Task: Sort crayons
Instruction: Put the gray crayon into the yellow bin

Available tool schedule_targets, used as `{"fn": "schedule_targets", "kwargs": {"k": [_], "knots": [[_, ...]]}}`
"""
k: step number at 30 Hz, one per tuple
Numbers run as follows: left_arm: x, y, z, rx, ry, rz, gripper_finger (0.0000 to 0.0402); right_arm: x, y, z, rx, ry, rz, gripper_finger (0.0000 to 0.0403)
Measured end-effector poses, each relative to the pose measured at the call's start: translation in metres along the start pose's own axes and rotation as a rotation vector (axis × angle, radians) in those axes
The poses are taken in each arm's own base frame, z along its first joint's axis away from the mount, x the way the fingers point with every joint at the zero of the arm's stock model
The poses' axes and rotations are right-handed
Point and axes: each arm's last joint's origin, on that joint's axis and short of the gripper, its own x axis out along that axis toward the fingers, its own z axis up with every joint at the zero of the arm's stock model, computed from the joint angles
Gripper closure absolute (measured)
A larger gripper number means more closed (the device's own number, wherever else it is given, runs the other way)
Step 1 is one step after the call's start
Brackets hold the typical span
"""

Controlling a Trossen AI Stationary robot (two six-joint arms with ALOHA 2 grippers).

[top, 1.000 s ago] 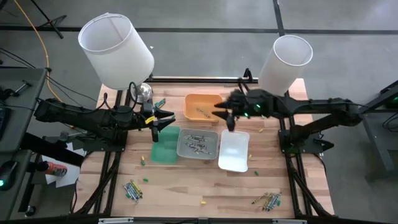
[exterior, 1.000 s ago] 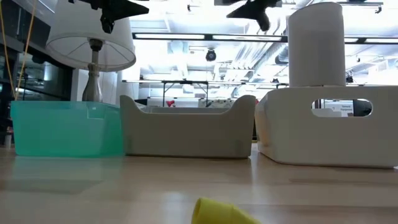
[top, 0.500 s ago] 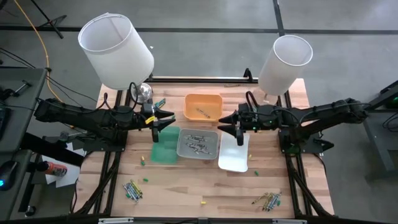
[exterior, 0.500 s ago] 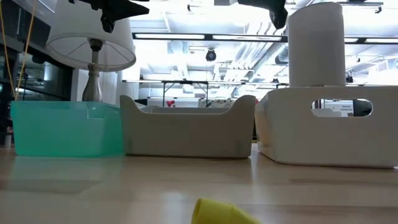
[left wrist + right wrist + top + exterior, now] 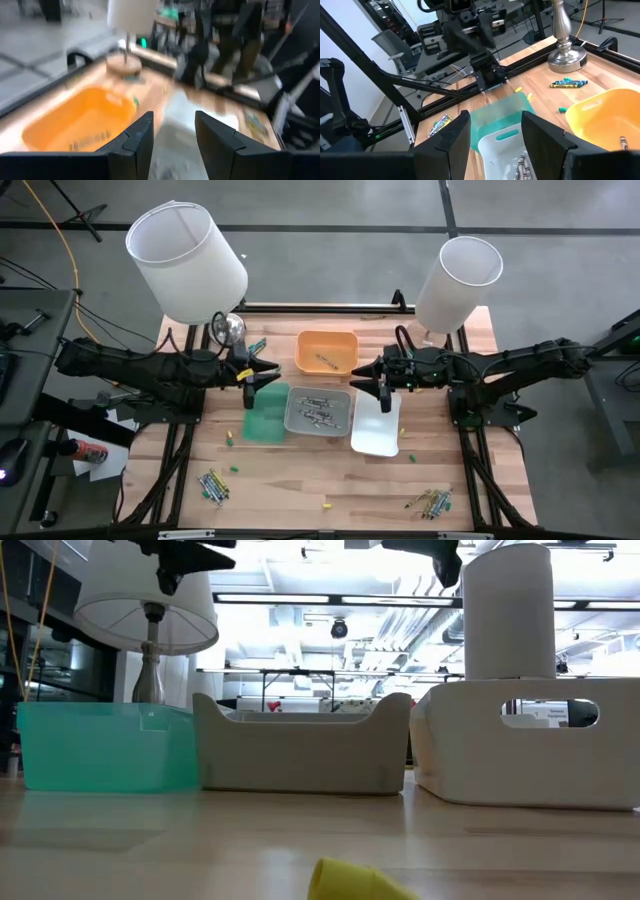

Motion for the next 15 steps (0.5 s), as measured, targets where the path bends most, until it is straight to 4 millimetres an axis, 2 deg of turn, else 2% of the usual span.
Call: {"fn": "schedule_targets", "kwargs": {"k": [4, 7, 11, 15], "knots": [[-0.006, -0.016, 0.001, 0.032, 0.322, -0.082, 0.0271, 0.0, 0.0, 0.0, -0.001, -0.005, -0.012, 0.0233], [-0.012, -0.038, -0.006, 0.078, 0.561, -0.18, 0.0271, 0.0, -0.002, -0.001, -0.004, 0.002, -0.035, 0.0233], [-0.026, -0.074, -0.039, 0.209, 0.889, -0.308, 0.0271, 0.0, -0.003, -0.003, -0.023, 0.02, -0.05, 0.0233], [-0.048, -0.106, -0.08, 0.385, 1.126, -0.404, 0.0271, 0.0, -0.003, -0.004, -0.047, 0.03, -0.054, 0.0233]]}}
